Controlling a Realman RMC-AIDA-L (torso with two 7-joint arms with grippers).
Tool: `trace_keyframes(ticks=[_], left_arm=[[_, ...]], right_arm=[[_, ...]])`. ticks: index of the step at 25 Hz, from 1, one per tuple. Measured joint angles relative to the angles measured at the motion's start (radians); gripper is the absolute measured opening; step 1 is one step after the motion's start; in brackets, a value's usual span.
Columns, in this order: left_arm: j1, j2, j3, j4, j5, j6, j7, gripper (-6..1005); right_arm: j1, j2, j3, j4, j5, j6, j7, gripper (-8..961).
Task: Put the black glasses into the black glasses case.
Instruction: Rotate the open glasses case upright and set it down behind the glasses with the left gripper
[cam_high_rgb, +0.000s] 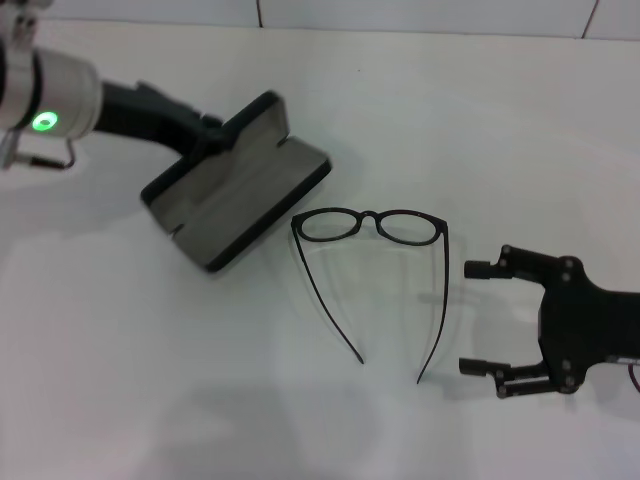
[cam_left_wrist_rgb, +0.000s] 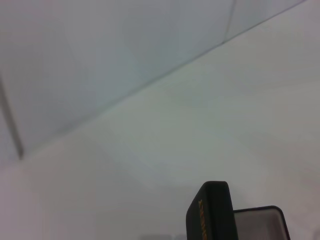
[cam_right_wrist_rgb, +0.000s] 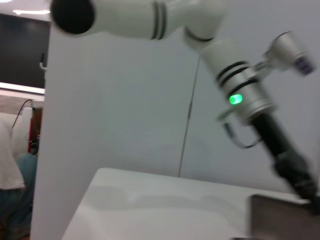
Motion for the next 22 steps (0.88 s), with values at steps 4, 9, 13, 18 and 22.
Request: trace_keyframes(ticks=[4,9,13,18,22], left_arm=[[-0.095,-0.001,0.042,-0.065,0.002,-0.069,0.087,224],[-0.182,-0.002,0.198,-0.118,0.013,-0.215,0.2,211],[-0.208,-0.005,0.324,-0.13,0.023,-0.275,0.229,210],[-0.232,-0.007,0.416,-0.156,0.025,-0.281,0.246,209],[-0.241,-0.008,0.45,-0.155,0.014,-0.261,0.248,209]], right_arm=[[-0.007,0.003,-0.016,0.003,-0.004,-0.002,-0.012,872],[-0.012,0.006,-0.021,0.038,0.002,-0.005,-0.052,872],[-0.014,0.006,-0.021,0.054,0.003,-0.013,-0.059,872],[-0.017,0.006,-0.02,0.055,0.004,-0.014,-0.065,873],[-0.021,0.006,-0.017,0.055,0.004,-0.014,-0.076,873]])
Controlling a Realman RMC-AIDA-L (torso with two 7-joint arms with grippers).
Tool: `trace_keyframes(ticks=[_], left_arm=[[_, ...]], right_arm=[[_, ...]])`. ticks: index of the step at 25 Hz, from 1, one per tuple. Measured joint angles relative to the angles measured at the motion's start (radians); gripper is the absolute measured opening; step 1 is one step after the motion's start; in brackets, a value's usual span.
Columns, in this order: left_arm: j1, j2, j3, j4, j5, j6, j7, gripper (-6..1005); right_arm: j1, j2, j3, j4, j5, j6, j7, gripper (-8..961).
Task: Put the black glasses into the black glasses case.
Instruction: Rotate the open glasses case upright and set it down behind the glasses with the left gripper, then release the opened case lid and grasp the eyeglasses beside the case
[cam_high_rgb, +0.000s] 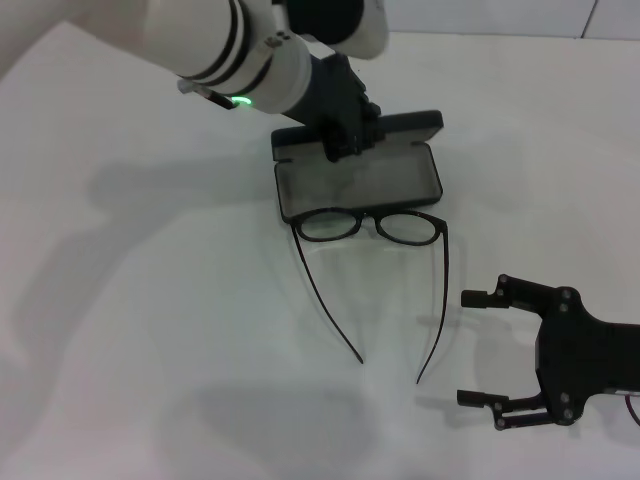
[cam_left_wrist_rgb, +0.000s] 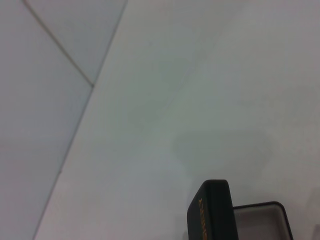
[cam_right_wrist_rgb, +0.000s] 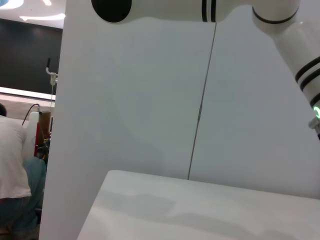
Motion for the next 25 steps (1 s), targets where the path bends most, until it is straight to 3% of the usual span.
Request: trace_keyframes(ticks=[6,11,21,24,25], left_arm=[[-0.02,0.0,0.072,0.005,-0.001,0.031,0.0,208],[-0.019,-0.005,0.134,0.012,0.007,-0.016,-0.031,218],[-0.024,-0.003,0.14,0.036,-0.002,-0.014,-0.117,323],[0.019,-0.003,0.136,0.087,-0.057,-0.003,-0.108,548],[0.047,-0.002,0.133,0.112,-0.106,-0.013,-0.095,557]], right_arm=[[-0.002,0.0,-0.003,0.0,0.0,0.0,-0.001,872],[-0.006,0.0,-0.001,0.0,0.0,0.0,-0.001,872],[-0.014,0.0,0.007,0.002,0.006,0.008,-0.001,872],[-0.014,0.0,0.009,0.002,0.046,0.019,-0.001,872],[-0.012,0.0,0.01,0.002,0.069,0.029,0.002,872]])
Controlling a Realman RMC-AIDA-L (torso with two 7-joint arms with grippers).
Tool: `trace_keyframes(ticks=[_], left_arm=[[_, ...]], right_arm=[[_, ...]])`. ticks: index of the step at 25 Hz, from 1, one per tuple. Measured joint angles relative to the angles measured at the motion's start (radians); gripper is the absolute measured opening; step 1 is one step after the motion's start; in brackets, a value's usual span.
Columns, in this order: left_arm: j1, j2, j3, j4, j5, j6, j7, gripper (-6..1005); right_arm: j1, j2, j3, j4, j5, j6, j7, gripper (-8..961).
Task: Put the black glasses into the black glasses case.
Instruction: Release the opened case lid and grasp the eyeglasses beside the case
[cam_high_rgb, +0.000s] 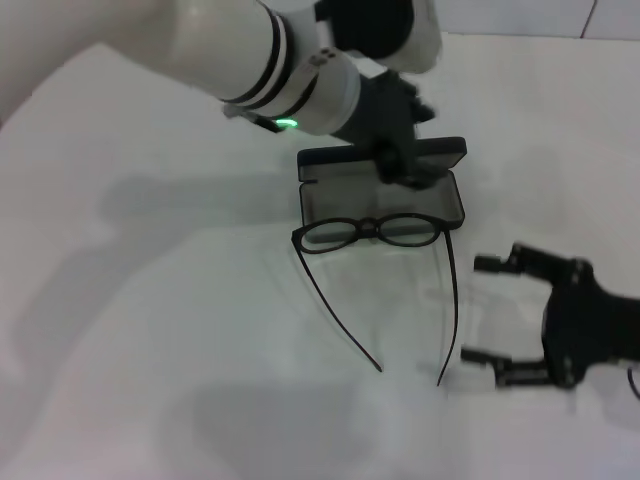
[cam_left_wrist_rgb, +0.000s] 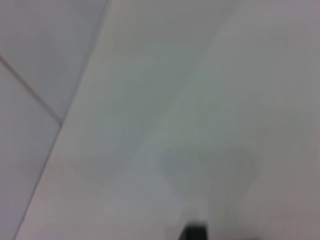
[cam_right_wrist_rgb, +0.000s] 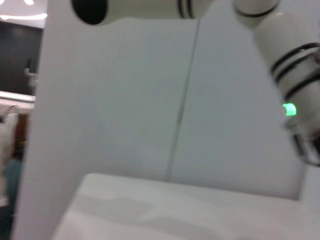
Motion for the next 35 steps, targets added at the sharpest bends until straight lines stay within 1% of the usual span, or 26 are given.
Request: trace_keyframes(ticks=[1,2,3,5,6,7,8,10,11,13,15,16,19,21,23,25,26,28,35], left_arm=[[0.026,0.0,-0.004,0.015,-0.052,-0.024,0.018,566],[0.065,0.0,-0.01,0.033,-0.129,-0.063,0.057,575],[0.112,-0.001,-0.015,0.041,-0.231,-0.11,0.111,584],[0.178,-0.001,-0.019,0.034,-0.405,-0.158,0.232,601],[0.178,-0.001,-0.019,0.034,-0.405,-0.158,0.232,610],[0.267,-0.002,-0.03,-0.006,-0.697,-0.18,0.428,619],[0.287,-0.002,-0.034,-0.022,-0.773,-0.18,0.476,628],[0.334,0.0,-0.048,-0.091,-1.005,-0.163,0.614,646],[0.349,0.002,-0.057,-0.137,-1.118,-0.14,0.678,646],[0.364,0.002,-0.089,-0.227,-1.281,-0.077,0.769,645],[0.371,0.002,-0.139,-0.317,-1.371,-0.014,0.813,645],[0.372,0.002,-0.162,-0.35,-1.39,0.007,0.823,644],[0.366,0.001,-0.261,-0.503,-1.451,0.081,0.843,644],[0.369,0.0,-0.283,-0.559,-1.492,0.108,0.872,643],[0.376,0.0,-0.289,-0.602,-1.538,0.134,0.912,643],[0.384,-0.001,-0.29,-0.63,-1.571,0.152,0.953,642],[0.386,-0.001,-0.29,-0.64,-1.578,0.157,0.967,642],[0.387,-0.002,-0.29,-0.655,-1.581,0.159,0.98,639],[0.379,-0.005,-0.291,-0.691,-1.584,0.16,1.015,638]], right_arm=[[0.003,0.0,0.0,-0.002,0.02,0.013,0.008,872],[0.008,-0.001,0.001,-0.008,0.037,0.026,0.021,872],[0.018,-0.002,0.0,-0.026,0.045,0.042,0.044,872],[0.039,-0.007,-0.004,-0.082,0.036,0.081,0.12,873],[0.053,-0.009,-0.008,-0.128,0.008,0.109,0.179,873],[0.06,-0.01,-0.01,-0.155,-0.011,0.125,0.213,873],[0.081,-0.009,-0.011,-0.225,-0.072,0.166,0.297,873],[0.118,-0.006,-0.012,-0.309,-0.179,0.21,0.421,873],[0.143,-0.005,-0.013,-0.344,-0.231,0.223,0.479,873],[0.206,-0.005,-0.013,-0.388,-0.341,0.238,0.598,873],[0.281,-0.007,-0.013,-0.393,-0.43,0.246,0.694,873],[0.313,-0.007,-0.013,-0.39,-0.466,0.253,0.73,873],[0.415,-0.002,-0.032,-0.377,-0.593,0.277,0.846,873],[0.475,0.002,-0.078,-0.355,-0.635,0.297,0.891,873],[0.527,0.002,-0.152,-0.332,-0.646,0.334,0.934,873],[0.573,0.003,-0.255,-0.311,-0.65,0.388,0.989,873],[0.579,0.003,-0.277,-0.308,-0.65,0.399,0.999,873],[0.605,0.008,-0.356,-0.303,-0.651,0.434,1.026,873],[0.648,0.011,-0.515,-0.287,-0.651,0.52,1.094,866]])
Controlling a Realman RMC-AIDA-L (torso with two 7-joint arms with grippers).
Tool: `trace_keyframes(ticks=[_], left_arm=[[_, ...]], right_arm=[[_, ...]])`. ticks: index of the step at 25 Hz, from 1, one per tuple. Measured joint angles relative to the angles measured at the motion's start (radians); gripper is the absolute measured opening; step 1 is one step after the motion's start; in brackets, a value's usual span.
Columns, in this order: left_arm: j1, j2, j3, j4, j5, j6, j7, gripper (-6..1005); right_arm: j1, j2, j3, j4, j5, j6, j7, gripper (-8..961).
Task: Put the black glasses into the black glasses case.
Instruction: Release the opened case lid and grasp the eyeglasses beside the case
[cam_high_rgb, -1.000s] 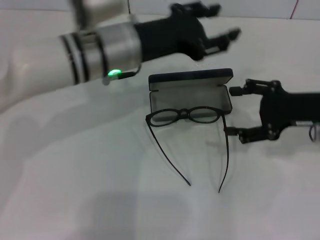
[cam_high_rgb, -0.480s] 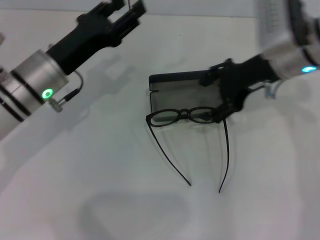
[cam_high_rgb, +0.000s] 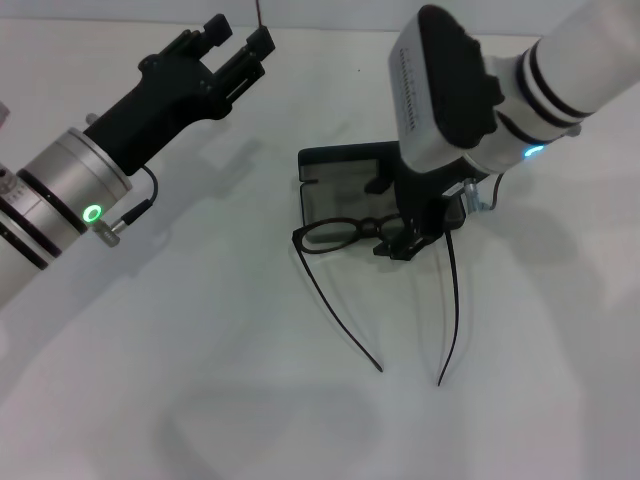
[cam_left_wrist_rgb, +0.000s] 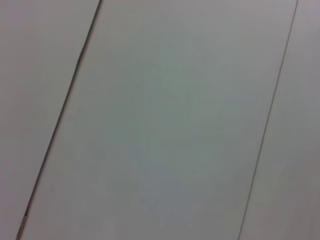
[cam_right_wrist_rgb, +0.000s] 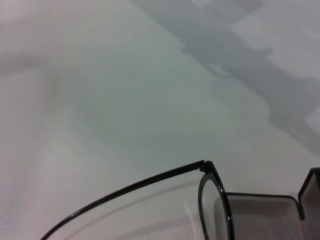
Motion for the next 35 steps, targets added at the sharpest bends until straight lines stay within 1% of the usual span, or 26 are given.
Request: trace_keyframes(ticks=[2,5,8,18,29,32,35], left_arm=[[-0.007,-0.002,0.0,-0.014,-0.001,0.0,0.014,638],[-0.019,-0.003,0.001,-0.033,-0.015,0.001,0.024,638],[-0.022,-0.003,0.003,-0.044,-0.028,0.006,0.03,638],[-0.032,-0.001,-0.001,-0.055,-0.029,0.003,0.047,638],[-0.033,0.001,-0.004,-0.068,-0.051,0.001,0.06,638],[-0.032,0.001,-0.004,-0.069,-0.052,0.0,0.067,638],[-0.032,0.002,-0.004,-0.069,-0.052,0.0,0.063,639]], right_arm=[[0.017,0.0,-0.033,0.014,0.002,0.008,0.01,853],[0.036,0.0,-0.096,0.027,0.009,0.031,0.041,750],[0.039,0.0,-0.152,0.026,0.009,0.071,0.064,659],[0.029,0.0,-0.233,0.008,0.032,0.153,0.07,444],[0.032,0.0,-0.26,0.001,0.052,0.157,0.071,453],[0.032,0.0,-0.26,0.001,0.052,0.152,0.072,396],[0.027,0.0,-0.252,0.001,0.052,0.148,0.074,280]])
